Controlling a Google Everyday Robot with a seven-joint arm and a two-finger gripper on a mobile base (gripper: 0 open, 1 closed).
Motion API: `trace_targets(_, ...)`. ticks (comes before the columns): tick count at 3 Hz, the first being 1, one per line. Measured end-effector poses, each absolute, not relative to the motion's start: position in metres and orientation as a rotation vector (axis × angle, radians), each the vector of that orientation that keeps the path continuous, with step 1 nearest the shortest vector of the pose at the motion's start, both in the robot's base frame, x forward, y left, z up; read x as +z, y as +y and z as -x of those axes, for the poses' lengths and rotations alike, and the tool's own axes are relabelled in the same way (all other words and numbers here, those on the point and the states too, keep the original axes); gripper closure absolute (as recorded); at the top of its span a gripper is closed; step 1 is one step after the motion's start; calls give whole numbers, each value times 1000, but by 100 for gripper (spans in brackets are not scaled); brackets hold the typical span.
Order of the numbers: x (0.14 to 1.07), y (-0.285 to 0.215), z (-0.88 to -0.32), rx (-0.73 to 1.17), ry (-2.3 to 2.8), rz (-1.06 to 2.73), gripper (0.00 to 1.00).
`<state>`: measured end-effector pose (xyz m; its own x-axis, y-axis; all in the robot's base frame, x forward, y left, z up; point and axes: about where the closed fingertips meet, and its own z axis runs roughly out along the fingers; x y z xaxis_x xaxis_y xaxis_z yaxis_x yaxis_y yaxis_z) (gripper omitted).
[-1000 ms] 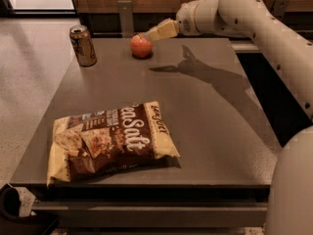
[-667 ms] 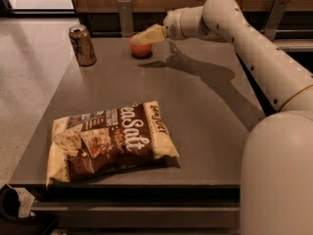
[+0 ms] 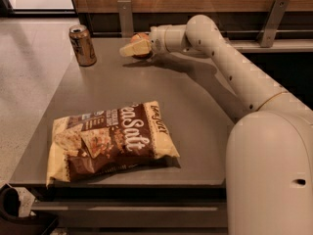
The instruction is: Pick apple
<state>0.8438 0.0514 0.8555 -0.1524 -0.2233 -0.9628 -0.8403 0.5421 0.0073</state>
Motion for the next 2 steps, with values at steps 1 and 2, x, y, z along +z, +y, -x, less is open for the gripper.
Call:
trace_targets(1, 836, 59, -836, 734, 1688, 895, 0)
trace_targets(2, 834, 62, -836, 738, 1688, 899, 18)
